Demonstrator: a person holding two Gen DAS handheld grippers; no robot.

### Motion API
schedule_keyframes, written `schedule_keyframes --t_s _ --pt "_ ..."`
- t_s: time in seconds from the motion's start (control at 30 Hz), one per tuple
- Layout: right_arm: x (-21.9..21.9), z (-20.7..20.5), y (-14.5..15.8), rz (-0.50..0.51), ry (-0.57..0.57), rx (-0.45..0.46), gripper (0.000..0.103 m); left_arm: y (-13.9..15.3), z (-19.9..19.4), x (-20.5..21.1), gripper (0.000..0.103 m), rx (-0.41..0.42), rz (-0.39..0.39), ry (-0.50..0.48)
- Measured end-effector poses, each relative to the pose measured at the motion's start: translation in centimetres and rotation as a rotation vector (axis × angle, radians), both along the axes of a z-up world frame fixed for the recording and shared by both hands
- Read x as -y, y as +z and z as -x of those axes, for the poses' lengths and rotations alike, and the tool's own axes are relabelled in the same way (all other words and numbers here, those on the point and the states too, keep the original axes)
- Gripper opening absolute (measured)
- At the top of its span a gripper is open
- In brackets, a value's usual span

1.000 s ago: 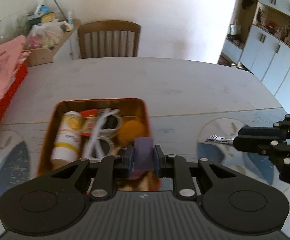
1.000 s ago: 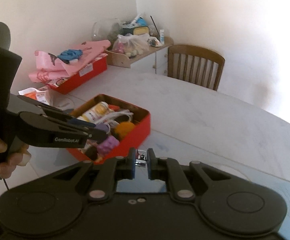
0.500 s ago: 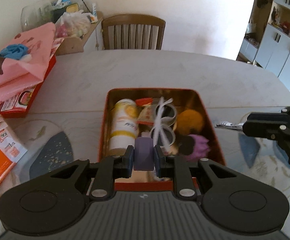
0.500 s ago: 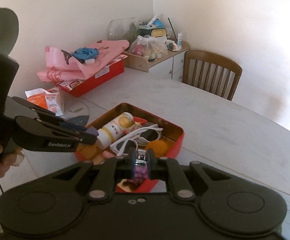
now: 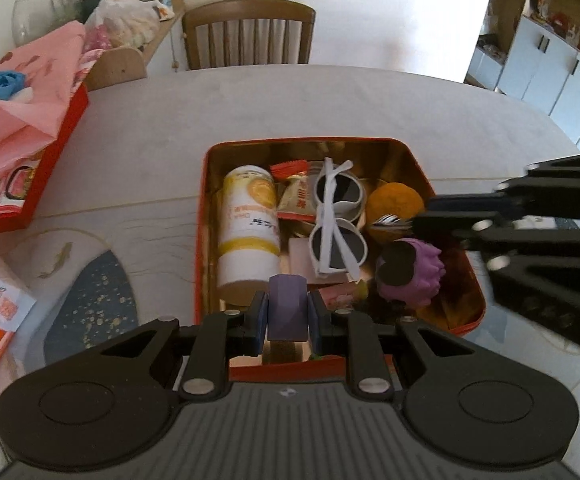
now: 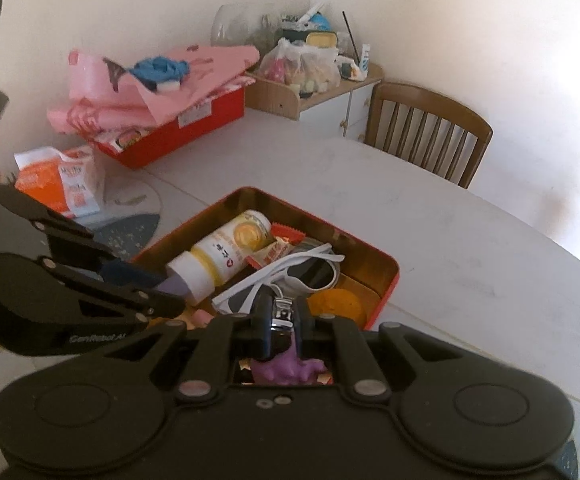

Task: Organize rigid objects
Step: 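Carry the eraser over the red box with the left gripper while the right gripper carries the clipper there, then open the left gripper to drop the eraser in the box while the right gripper releases the clipper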

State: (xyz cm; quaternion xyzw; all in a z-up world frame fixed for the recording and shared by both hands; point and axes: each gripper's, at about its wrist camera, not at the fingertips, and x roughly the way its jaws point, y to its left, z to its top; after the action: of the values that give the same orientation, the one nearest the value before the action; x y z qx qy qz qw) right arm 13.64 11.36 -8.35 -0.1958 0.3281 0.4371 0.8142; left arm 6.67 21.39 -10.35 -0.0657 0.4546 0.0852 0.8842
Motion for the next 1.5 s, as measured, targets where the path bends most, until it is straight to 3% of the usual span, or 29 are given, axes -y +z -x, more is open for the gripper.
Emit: schedule_keyframes --t_s 0.53,1.1,1.3,1.37,1.43,1.5 --pt "-1.8 -0.3 -1.7 0.055 0.027 -0.038 0.011 -2.7 -2.3 -0.7 0.020 -0.076 0.060 -0.010" --pt "0.6 -0.1 -0.4 -0.021 -0.034 -0.151 0.031 -2.0 -1.4 -0.8 0.021 -0.059 0.078 0.013" --pt "1.8 0.8 0.7 -0.050 -0.034 -0.147 0.039 -0.3 0.2 -0.5 0.035 -0.003 0.075 0.013" --pt "2.3 1.0 1.2 -0.063 -0.040 -0.146 0.042 0.3 0.7 -0.2 0.060 0.021 0.065 0.008" --pt "2.8 1.1 1.6 -0.076 -0.047 -0.146 0.046 1.1 1.4 0.2 0.068 0.053 0.041 0.012" --pt "3.2 1.3 1.9 -0.089 -0.058 -0.148 0.050 1.6 1.8 0.5 0.068 0.066 0.031 0.009"
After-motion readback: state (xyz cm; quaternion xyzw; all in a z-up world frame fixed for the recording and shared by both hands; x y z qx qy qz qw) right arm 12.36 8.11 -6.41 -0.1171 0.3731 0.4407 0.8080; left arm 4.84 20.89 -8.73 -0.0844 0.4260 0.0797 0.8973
